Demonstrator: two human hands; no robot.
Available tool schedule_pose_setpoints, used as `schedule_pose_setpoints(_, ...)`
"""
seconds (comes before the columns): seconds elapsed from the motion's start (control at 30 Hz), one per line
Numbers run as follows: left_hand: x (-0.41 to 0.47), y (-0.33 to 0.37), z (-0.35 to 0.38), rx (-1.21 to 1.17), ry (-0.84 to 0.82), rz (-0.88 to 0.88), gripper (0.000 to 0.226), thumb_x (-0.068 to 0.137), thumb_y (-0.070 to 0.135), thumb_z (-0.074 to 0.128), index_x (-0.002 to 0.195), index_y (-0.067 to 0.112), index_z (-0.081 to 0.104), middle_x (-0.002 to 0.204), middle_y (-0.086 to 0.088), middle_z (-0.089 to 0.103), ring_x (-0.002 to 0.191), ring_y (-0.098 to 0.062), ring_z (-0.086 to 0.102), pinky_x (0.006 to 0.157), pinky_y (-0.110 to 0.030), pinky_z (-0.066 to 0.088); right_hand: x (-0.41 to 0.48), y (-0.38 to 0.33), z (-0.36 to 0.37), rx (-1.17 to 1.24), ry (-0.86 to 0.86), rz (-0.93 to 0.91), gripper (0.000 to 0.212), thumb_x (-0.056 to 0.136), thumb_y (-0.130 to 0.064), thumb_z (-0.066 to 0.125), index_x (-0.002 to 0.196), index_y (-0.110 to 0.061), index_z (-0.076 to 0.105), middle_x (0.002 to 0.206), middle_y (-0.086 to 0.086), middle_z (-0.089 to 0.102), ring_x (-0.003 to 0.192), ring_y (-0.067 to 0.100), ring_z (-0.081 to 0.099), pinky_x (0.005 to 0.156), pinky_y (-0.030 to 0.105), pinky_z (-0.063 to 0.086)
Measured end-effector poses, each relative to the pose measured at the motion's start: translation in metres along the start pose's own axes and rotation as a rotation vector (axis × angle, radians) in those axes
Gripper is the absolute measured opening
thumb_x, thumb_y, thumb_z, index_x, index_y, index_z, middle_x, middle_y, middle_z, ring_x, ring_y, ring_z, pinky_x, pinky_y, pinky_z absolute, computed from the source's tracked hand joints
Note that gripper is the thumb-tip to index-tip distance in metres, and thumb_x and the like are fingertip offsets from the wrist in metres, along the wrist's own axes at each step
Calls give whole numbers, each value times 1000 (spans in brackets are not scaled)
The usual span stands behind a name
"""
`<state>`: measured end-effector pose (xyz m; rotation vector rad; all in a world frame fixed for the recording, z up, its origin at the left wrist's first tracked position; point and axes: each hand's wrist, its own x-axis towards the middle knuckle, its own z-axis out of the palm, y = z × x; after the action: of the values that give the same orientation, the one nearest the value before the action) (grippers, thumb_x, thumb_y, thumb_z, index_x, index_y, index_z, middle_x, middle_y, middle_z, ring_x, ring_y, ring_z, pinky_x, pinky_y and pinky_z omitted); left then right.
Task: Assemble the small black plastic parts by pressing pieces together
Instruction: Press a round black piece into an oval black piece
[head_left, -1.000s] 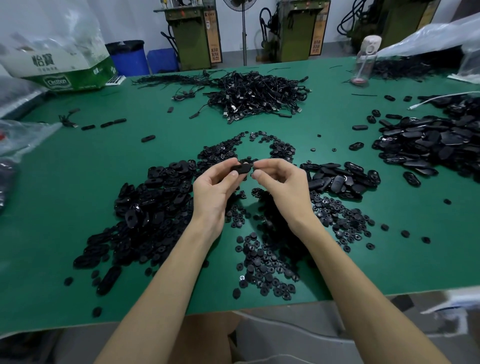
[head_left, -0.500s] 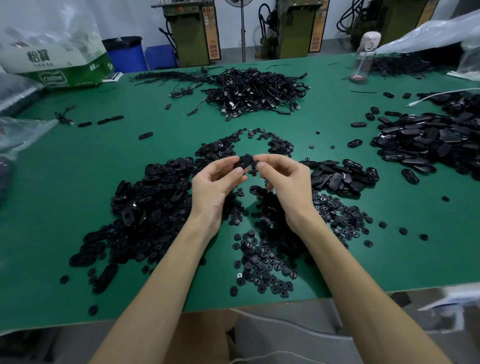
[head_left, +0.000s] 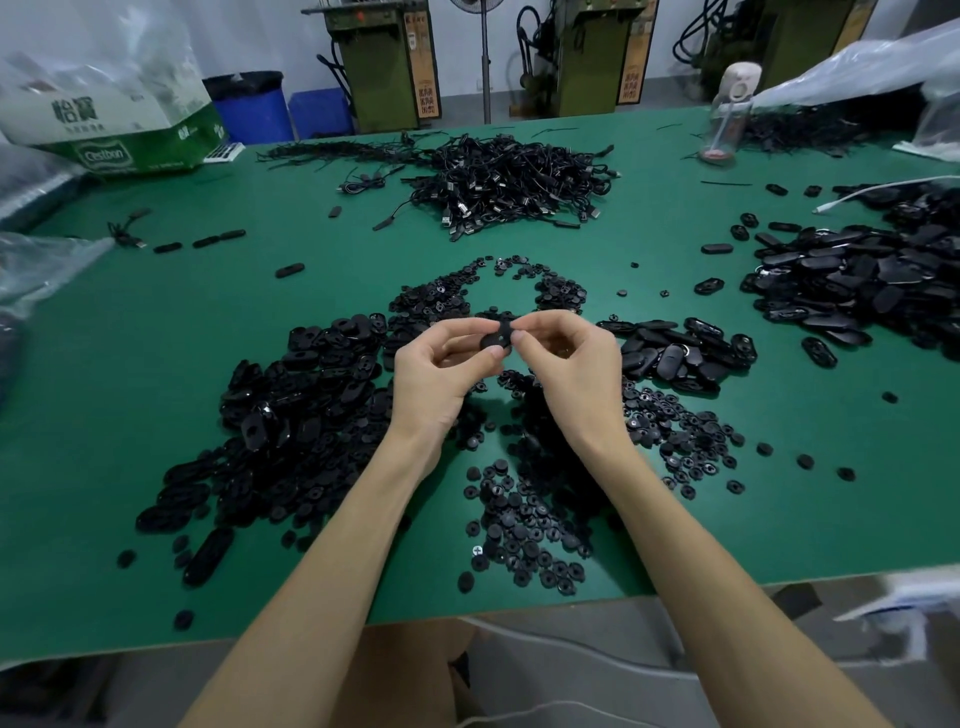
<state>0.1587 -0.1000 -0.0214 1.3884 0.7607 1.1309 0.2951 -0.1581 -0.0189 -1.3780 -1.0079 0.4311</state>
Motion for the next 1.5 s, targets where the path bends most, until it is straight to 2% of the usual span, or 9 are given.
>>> schedule_pose_setpoints(0.13, 1, -1, -1, 23, -8, 6, 23, 86, 3, 81, 106, 12, 79, 100, -13, 77, 92, -26, 76, 85, -31, 61, -5, -3, 4, -201, -21, -111, 7, 93, -11, 72, 96, -16, 76, 89, -5, 72, 80, 5, 64, 74, 11, 46)
schedule_pose_setpoints(0.3, 0, -1, 0, 10, -11, 7, 22, 86, 2, 80, 107, 10, 78, 99, -14, 77, 94, -25, 76, 85, -31, 61, -5, -4, 3, -226, -10, -117, 6, 92, -12, 72, 92, -17, 75, 90, -6, 70, 82, 6, 62, 73, 11, 44)
schedule_pose_setpoints(0.63, -1, -2, 0, -61, -11, -61, 21, 88, 4, 79, 108, 5, 76, 102, -12, 79, 99, -28, 77, 86, -28, 60, -6, 3, 6, -395, 15, -210, 6, 97, -17, 67, 91, -16, 65, 94, -4, 60, 92, 14, 56, 79, 34, 50)
schedule_pose_setpoints(0.93, 0, -2, 0, -111, 7, -80, 22, 88, 2, 78, 110, 3, 74, 105, -15, 78, 104, -30, 75, 91, -33, 60, -6, 1, 5, -347, -40, -256, 3, 96, -10, 70, 97, -9, 72, 96, 0, 62, 91, 14, 59, 80, 19, 46)
schedule_pose_setpoints(1.03, 0, -1, -1, -205, 51, -106, 21, 89, -1, 77, 109, -1, 72, 106, -16, 77, 103, -30, 75, 90, -32, 60, -7, 0, 7, -317, -96, -281, 16, 98, -6, 66, 107, -13, 77, 101, 0, 62, 93, 12, 58, 80, 14, 42)
schedule_pose_setpoints(1.13, 1, 0, -1, -243, 90, -123, 21, 89, -2, 76, 109, -3, 70, 102, -16, 77, 96, -29, 76, 86, -30, 61, -8, -1, 8, -308, -134, -286, 24, 98, -6, 64, 113, -17, 78, 102, -4, 60, 86, 1, 53, 77, 9, 38)
schedule_pose_setpoints(1.3, 0, 1, 0, -198, 49, -106, 18, 88, -1, 77, 105, 1, 71, 94, -11, 78, 95, -30, 77, 85, -30, 61, -4, -6, 5, -214, -15, -188, 23, 96, -12, 68, 118, -19, 73, 101, -3, 66, 88, 4, 62, 76, 11, 44)
schedule_pose_setpoints(1.4, 0, 0, 1, -147, 16, -80, 20, 88, 1, 79, 106, -1, 71, 101, -18, 77, 98, -33, 76, 87, -35, 61, -3, -6, 2, -140, -8, -107, 13, 96, -10, 69, 106, -16, 74, 93, -6, 72, 83, 5, 67, 77, 16, 49)
schedule_pose_setpoints(1.5, 0, -1, 0, -119, 17, -68, 21, 87, 3, 80, 107, 1, 72, 101, -17, 77, 98, -31, 76, 86, -34, 61, -2, -7, 1, -70, -16, -48, 9, 95, -10, 70, 102, -15, 75, 87, -8, 73, 79, 4, 67, 74, 15, 50)
